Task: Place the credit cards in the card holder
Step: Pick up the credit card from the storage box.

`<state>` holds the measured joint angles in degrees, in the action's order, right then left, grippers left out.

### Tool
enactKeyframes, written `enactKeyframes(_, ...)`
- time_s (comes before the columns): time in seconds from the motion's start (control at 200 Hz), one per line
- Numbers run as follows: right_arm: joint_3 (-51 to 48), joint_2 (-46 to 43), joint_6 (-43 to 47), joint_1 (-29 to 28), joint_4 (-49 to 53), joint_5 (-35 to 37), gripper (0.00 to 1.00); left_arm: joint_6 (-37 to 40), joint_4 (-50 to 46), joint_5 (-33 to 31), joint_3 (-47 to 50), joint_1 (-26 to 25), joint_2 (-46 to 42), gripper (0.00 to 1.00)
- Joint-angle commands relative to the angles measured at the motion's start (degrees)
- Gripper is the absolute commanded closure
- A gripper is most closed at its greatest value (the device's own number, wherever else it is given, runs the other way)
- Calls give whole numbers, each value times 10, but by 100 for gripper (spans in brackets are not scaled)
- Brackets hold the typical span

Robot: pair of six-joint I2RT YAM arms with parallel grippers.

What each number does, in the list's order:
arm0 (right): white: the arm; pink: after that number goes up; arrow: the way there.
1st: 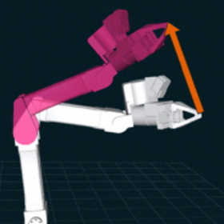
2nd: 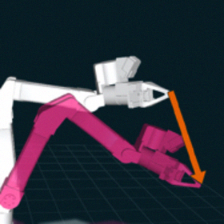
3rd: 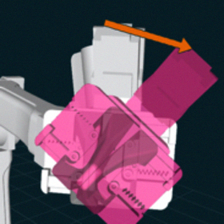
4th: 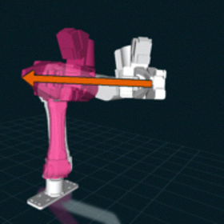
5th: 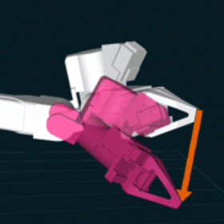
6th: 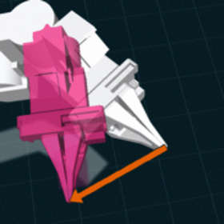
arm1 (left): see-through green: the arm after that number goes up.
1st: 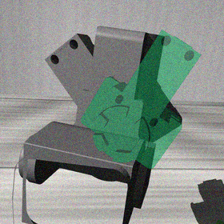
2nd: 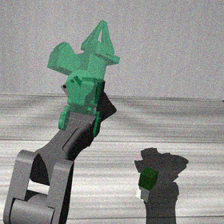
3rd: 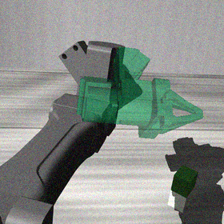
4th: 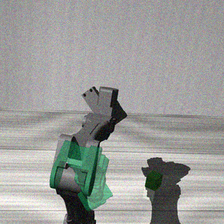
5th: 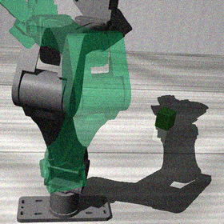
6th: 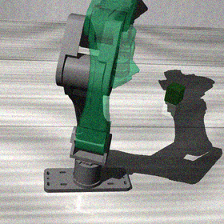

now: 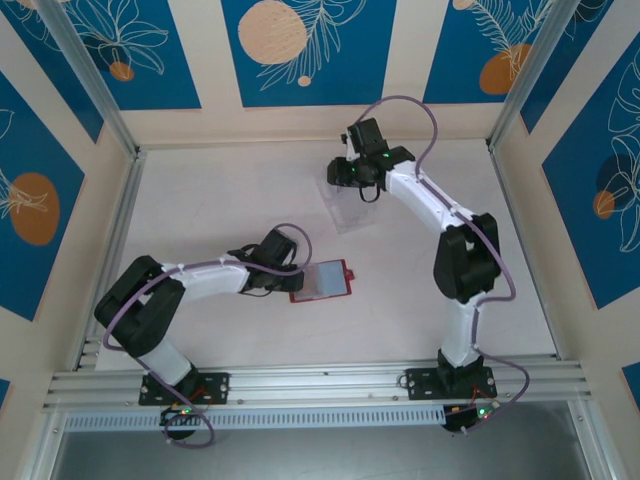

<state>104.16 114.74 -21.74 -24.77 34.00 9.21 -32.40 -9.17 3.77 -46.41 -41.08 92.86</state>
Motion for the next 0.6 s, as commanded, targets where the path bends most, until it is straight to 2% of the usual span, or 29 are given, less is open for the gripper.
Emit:
enactKeyframes(0.0,81,66,57,4,53,46,57,10,-15,-8,15,-8,19,73)
enactKeyframes(0.315,294,219,123,5,131,82,60,6,-11,-7,22,-10,16,74)
enactKeyframes(0.435,335,256,151,2,148,117,60,6,-13,-8,24,-10,14,74)
enactKeyframes(0.595,337,270,153,5,151,102,61,6,-14,-10,25,-10,13,74)
